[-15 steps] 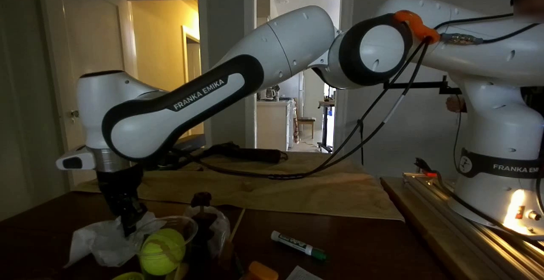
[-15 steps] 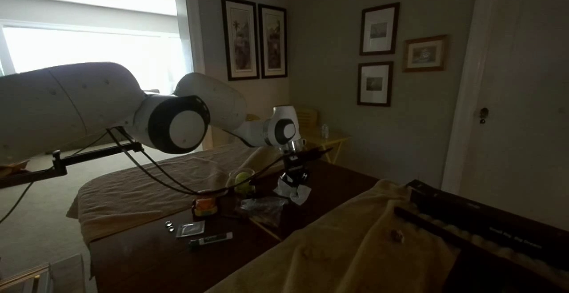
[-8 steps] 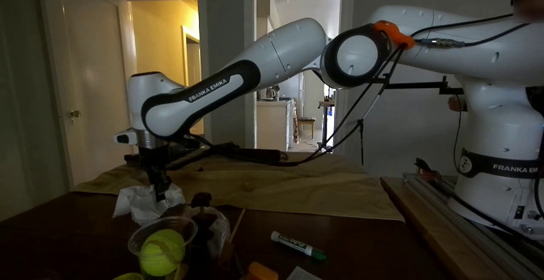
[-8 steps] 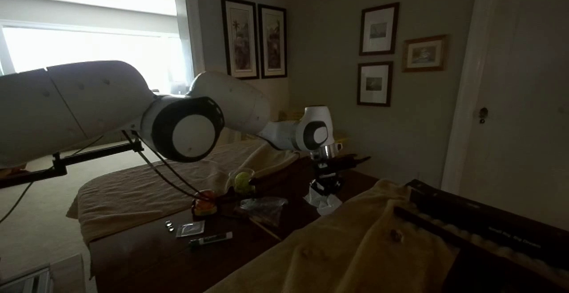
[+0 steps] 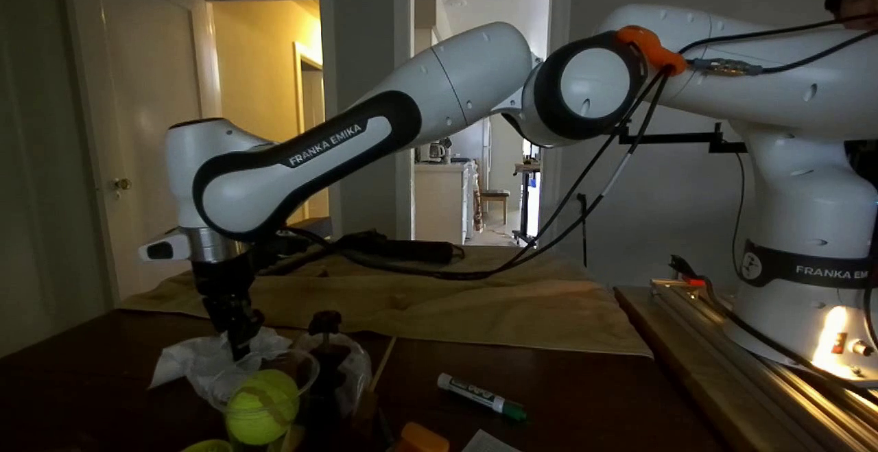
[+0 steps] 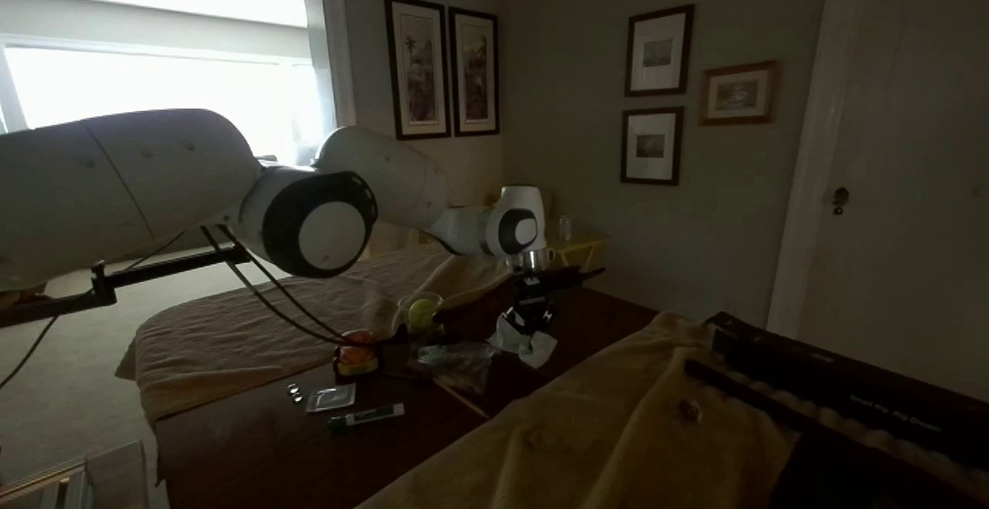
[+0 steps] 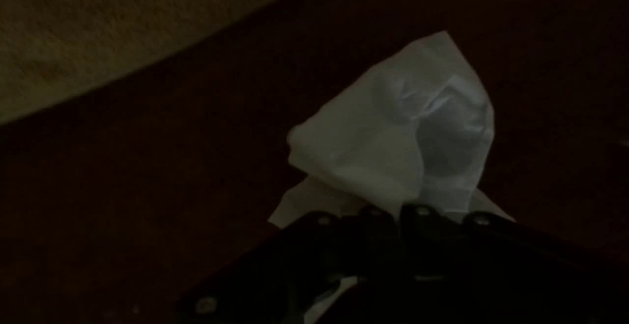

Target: Pick up the napkin and wipe the table

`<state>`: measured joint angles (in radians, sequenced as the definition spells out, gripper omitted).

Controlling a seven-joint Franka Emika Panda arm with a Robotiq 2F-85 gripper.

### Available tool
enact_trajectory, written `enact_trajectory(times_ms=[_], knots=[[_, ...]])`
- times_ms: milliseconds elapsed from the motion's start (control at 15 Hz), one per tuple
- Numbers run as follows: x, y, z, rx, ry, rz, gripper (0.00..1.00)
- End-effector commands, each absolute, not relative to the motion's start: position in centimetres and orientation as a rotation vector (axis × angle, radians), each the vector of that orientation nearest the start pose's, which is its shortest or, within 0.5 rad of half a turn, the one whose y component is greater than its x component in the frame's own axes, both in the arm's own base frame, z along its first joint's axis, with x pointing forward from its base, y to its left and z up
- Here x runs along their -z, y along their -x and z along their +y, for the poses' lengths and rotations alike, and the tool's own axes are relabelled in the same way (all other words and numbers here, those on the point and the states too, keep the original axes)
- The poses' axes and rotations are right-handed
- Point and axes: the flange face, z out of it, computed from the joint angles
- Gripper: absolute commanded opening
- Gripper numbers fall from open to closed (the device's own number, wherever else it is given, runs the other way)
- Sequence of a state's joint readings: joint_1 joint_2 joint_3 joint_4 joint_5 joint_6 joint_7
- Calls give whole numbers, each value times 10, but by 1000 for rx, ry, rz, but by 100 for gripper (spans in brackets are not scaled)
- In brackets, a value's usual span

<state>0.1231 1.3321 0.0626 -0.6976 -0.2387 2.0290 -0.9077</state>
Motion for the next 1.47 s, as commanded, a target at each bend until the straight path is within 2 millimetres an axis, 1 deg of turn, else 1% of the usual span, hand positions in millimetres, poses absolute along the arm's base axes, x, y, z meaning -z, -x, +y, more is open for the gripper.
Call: enact_trajectory(times_ms=[0,67,200,600,667,800,933,1000,1267,1400], knots=[[-122,-781,138,-159,2633,-1926,1],[-124,-781,137,-161,2636,-1925,1],[-130,-785,126,-150,2677,-1883,1],[-143,-798,55,-108,2832,-1677,1],[-145,-799,47,-104,2846,-1658,1],[-144,-799,42,-112,2847,-1657,1],[-138,-797,52,-139,2818,-1702,1],[-135,-795,61,-149,2790,-1734,1],[-118,-782,111,-211,2651,-1880,1],[-116,-778,127,-229,2613,-1929,1]])
